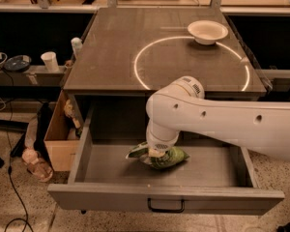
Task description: Pick green jalapeno chip bag from top drawer and place on counter
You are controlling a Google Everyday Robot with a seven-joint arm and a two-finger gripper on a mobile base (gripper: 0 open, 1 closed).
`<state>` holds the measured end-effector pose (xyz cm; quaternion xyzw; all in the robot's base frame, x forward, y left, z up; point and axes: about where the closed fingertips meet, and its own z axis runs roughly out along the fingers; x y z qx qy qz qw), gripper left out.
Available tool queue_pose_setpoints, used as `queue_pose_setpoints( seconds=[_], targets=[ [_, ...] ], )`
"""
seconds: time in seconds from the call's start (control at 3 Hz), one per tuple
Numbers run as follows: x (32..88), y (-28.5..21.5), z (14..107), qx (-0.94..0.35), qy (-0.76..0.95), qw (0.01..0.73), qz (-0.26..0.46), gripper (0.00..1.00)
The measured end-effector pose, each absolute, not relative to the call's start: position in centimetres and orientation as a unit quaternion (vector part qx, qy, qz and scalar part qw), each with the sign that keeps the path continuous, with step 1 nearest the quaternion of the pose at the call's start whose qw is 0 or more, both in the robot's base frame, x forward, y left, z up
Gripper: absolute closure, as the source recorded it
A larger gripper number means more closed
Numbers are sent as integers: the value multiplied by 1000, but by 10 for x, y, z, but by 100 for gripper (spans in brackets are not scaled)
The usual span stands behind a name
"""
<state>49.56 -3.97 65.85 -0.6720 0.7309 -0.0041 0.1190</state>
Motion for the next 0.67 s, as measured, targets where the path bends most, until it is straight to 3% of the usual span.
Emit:
queue_pose_setpoints(
  seconds=[0.67],
  targets=[
    [499, -48, 693, -673, 730, 121, 1, 100]
  ],
)
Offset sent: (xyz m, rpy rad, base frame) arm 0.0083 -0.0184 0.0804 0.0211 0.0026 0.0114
